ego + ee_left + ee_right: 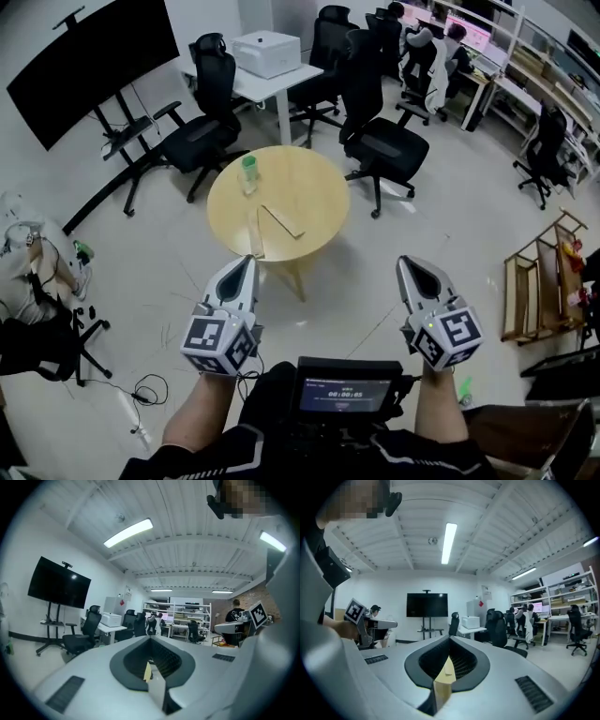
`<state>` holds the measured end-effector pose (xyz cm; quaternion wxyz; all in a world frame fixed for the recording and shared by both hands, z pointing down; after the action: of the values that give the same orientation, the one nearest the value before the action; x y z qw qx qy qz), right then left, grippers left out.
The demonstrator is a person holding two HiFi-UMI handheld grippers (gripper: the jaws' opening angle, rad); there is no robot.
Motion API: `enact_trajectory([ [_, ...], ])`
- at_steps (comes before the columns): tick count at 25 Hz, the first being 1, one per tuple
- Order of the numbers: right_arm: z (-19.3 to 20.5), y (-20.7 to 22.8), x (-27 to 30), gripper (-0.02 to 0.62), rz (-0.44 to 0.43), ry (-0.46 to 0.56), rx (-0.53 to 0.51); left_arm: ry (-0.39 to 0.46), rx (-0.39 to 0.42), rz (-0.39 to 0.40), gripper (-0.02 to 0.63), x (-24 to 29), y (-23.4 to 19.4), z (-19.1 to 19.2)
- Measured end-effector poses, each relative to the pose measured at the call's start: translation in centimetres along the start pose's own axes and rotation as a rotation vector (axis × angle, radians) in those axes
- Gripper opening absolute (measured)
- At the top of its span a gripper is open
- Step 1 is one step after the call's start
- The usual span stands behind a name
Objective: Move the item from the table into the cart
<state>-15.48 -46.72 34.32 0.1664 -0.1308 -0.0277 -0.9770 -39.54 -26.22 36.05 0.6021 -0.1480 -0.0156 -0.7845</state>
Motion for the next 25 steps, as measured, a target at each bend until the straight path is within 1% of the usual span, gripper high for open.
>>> enact_trajectory([
  [1, -0.4, 0.3, 3.2, 0.003, -0.033, -0.016, -0.005, -0.010, -0.007, -0.027, 0.003, 1.4, -1.8, -0.2],
  [3, -0.9, 0.9, 9.6, 0.072, -0.086, -0.051, -0.015, -0.022, -0.010, -0.073, 0.003, 4.0, -5.4, -0.4],
  [5, -1.6, 1.2, 15.8, 0.072, -0.116, -0.074, -0.026, -0.030, -0.027, -0.104, 0.003, 6.5, -9.2, -0.8],
  [9, -2.8, 0.0, 29.1, 0.073, -0.173, -0.120, -0.029, -0.058, -0.052, -0.135, 0.003, 12.0, -18.8, -1.3],
  [10, -2.7, -0.4, 32.4, 0.124, -0.188, -0.135, -0.021, -0.070, -0.063, -0.140, 0.003, 13.4, -21.3, -1.2],
  [11, -2.7, -0.8, 35.6, 0.156, -0.202, -0.148, -0.016, -0.080, -0.072, -0.144, 0.003, 14.8, -23.6, -1.1],
  [14, -2.4, -2.0, 44.1, 0.156, -0.237, -0.193, -0.031, -0.112, -0.084, -0.161, 0.003, 18.6, -29.7, -0.6],
  [16, -2.0, -2.3, 49.0, 0.156, -0.259, -0.244, -0.041, -0.152, -0.103, -0.169, 0.003, 21.1, -33.0, -0.4],
  [18, -1.6, -2.1, 53.8, 0.156, -0.281, -0.304, -0.046, -0.193, -0.141, -0.167, 0.005, 23.8, -35.9, -0.3],
  [19, -1.5, -1.9, 56.4, 0.169, -0.293, -0.333, -0.047, -0.210, -0.159, -0.171, 0.005, 25.4, -37.4, -0.4],
  [20, -1.6, -1.4, 59.1, 0.216, -0.306, -0.358, -0.047, -0.225, -0.171, -0.177, 0.005, 27.2, -39.0, -0.7],
  [22, -1.5, 0.0, 64.2, 0.222, -0.335, -0.400, -0.041, -0.253, -0.183, -0.197, 0.005, 31.1, -41.5, -1.4],
  [25, 0.3, 2.7, 70.0, 0.222, -0.380, -0.476, -0.034, -0.305, -0.204, -0.244, 0.005, 36.6, -43.5, -1.1],
])
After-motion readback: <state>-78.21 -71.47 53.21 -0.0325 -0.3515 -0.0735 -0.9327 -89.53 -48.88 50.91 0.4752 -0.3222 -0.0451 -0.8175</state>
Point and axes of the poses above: the fingertips, and each gripper's own axes: x forward along the fingers, y to its right, z out of its underside, the point moved 7 cm from there along -x, backward along the fingers, and after that the axes turned 9 degrees about -y, right-handed, at the moved point
